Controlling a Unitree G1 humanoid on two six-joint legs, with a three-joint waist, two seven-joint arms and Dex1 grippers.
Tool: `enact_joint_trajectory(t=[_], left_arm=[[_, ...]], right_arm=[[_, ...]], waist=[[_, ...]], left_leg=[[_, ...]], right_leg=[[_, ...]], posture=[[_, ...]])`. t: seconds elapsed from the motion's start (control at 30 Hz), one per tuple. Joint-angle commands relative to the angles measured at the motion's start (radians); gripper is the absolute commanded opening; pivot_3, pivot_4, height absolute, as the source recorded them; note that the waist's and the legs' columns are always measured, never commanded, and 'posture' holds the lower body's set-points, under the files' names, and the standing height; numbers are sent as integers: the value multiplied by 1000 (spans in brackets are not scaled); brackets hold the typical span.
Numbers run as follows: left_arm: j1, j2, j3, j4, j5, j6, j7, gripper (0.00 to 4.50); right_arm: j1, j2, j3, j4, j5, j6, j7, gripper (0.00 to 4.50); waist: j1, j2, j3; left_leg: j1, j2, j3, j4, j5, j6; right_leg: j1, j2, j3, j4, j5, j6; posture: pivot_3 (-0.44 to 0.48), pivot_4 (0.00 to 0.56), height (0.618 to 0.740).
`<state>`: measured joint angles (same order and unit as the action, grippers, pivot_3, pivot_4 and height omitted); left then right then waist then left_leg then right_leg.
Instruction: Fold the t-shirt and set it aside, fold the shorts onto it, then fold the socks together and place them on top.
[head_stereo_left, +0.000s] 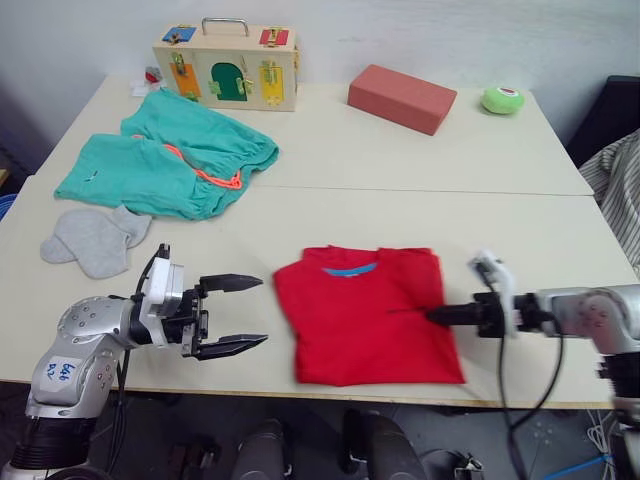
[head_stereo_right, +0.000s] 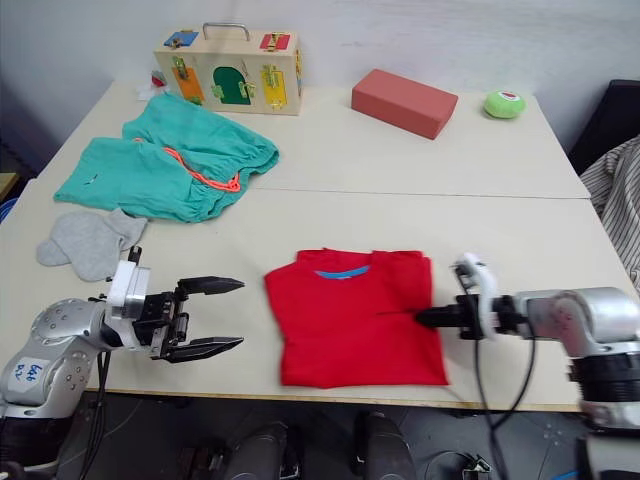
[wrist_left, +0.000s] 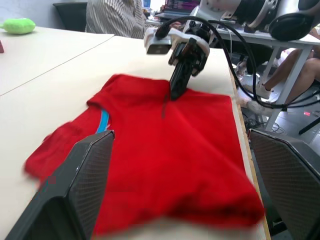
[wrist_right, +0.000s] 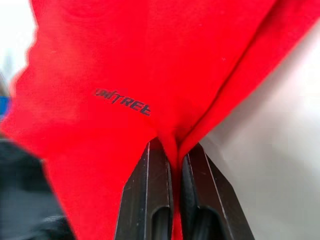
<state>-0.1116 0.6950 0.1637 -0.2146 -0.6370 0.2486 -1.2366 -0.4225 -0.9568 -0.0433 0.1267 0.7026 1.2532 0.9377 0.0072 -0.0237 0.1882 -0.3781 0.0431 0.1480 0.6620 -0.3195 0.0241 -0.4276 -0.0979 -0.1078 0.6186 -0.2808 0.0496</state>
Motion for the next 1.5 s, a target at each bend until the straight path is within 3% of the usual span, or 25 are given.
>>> enact_joint_trajectory(t=[0.03, 0.23, 0.4, 0.57, 0.8, 1.07, 1.23, 1.37, 1.5], left_arm=[[-13, -7, -15, 4, -9, -3, -15, 4500], [-38, -9, -29, 25, -4, -4, -23, 4500], [-40, 2, -30, 29, 0, 0, -38, 4500], [-27, 21, -11, 9, -9, 19, -35, 4500], [-77, 20, -16, 62, 11, 11, -30, 4500], [-101, -27, -8, 101, 13, 36, 40, 4500], [-84, -36, 26, 130, 38, -2, 88, 4500], [-94, -19, 50, 169, 66, -36, 105, 4500], [-127, 6, 92, 246, 90, -77, 117, 4500]], right_arm=[[-24, -122, 24, 189, -134, -167, 91, 38], [-148, -227, 150, 548, -393, -497, 201, 38], [-278, -209, 204, 817, -558, -779, 236, 38], [-414, -193, 206, 1029, -672, -873, 145, 38], [-465, -152, 151, 1092, -689, -864, 175, 38], [-419, -188, 50, 1034, -655, -961, 176, 2591], [-302, -217, -113, 890, -554, -1210, 212, 4323], [-166, -205, -238, 668, -475, -1389, 233, 4479], [8, -138, -319, 270, -376, -1335, 208, 4479]], waist=[[-3, 0, 0], [-13, 2, 1], [-18, 4, 2], [-25, 7, 4], [-36, 10, 6], [-38, 12, 7], [-36, 15, 8], [-38, 15, 9], [-35, 15, 9]], left_leg=[[-1, 0, 0, 0, 0, 1], [-2, 2, 1, 1, 0, -1], [-1, 2, 3, 2, 2, -3], [-1, 2, 3, 2, 2, -4], [-1, 2, 2, 3, 3, -6], [1, 3, 3, 4, 5, -7], [1, 2, 3, 3, 5, -7], [3, 3, 5, 3, 5, -7], [4, 4, 5, 2, 5, -8]], right_leg=[[0, 0, 0, -1, 0, 0], [-2, 3, 0, -1, 0, 1], [-2, 4, 0, 1, 0, 1], [-2, 3, 1, 2, 0, 0], [-2, 3, 1, 3, 0, 0], [-2, 4, 1, 7, 0, 0], [-2, 4, 1, 8, 0, 0], [-1, 4, 3, 9, 0, 0], [-1, 5, 3, 9, 0, 0]], posture=[[0, 150, 740], [0, 150, 740], [0, 150, 740], [0, 150, 740], [0, 150, 740], [0, 150, 740], [0, 150, 740], [0, 150, 740], [0, 150, 740]])
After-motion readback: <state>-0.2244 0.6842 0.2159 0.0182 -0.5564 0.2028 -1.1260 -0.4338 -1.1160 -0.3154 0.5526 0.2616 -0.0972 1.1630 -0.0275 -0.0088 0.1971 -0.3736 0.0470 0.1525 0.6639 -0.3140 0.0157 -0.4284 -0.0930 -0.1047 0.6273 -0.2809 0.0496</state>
